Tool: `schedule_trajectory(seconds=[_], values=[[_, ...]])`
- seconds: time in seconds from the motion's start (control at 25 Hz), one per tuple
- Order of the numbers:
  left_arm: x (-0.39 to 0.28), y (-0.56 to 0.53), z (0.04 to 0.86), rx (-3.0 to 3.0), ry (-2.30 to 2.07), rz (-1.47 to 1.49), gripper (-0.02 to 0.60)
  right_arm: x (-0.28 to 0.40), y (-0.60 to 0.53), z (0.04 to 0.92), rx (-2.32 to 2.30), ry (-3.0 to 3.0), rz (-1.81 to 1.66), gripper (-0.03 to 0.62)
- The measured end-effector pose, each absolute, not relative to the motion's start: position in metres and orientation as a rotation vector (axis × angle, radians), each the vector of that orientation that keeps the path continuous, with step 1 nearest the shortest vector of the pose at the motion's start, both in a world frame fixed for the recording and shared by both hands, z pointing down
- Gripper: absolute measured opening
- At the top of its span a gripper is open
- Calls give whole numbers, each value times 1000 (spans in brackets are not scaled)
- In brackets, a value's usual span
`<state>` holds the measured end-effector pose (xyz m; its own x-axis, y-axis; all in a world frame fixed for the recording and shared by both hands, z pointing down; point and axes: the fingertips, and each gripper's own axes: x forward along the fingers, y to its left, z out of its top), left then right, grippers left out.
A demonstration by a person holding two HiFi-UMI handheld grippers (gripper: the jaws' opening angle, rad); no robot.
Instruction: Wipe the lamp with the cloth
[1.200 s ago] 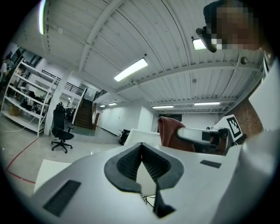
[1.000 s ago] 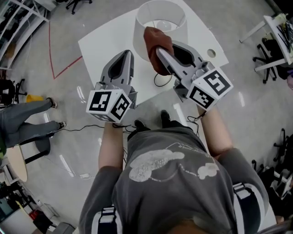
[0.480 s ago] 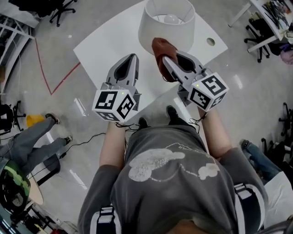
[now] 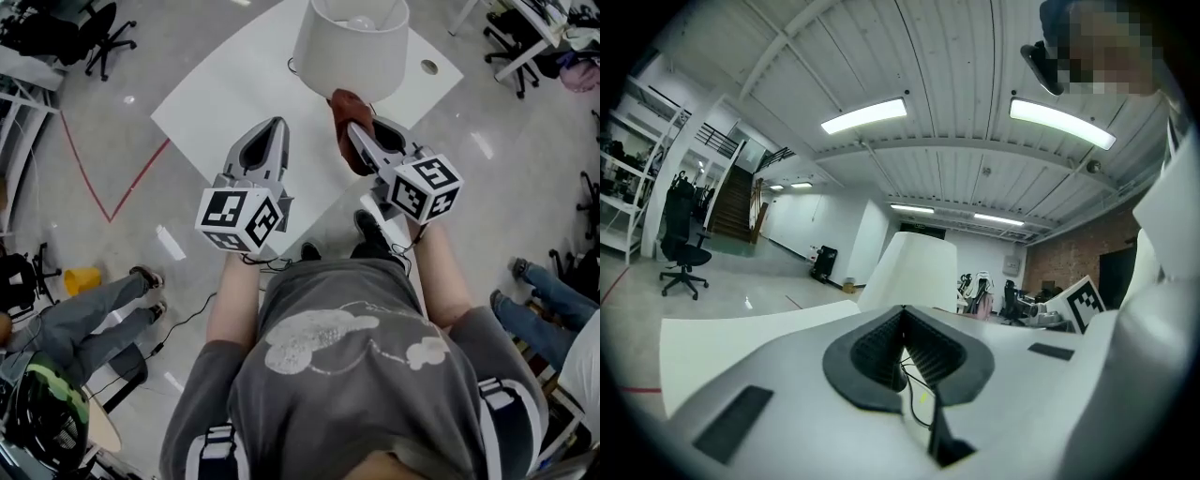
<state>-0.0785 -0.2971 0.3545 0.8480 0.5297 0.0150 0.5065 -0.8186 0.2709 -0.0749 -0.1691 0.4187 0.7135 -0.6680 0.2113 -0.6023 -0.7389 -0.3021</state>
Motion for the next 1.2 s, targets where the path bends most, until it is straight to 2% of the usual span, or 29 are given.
schedule_trajectory(seconds=[0.2,0.44,0.52,0.68,0.84,1.0,1.2], values=[[-145,-310,367,2748,872,135,8,-144,-179,421,-2747,928,-405,86],[-157,-277,357,2755,926,77,8,-152,-154,377,-2773,923,-227,86],[-140,-277,344,2769,929,44,8,-132,-155,351,-2777,924,-154,86],[-64,-272,308,2808,886,1,8,-54,-154,294,-2768,955,-49,86],[-79,-254,298,2830,860,-46,8,-67,-143,284,-2788,998,-7,86],[-80,-293,289,2823,860,-52,8,-68,-189,289,-2812,1015,-73,86],[16,-331,294,2794,878,30,8,29,-231,297,-2820,991,-162,86]])
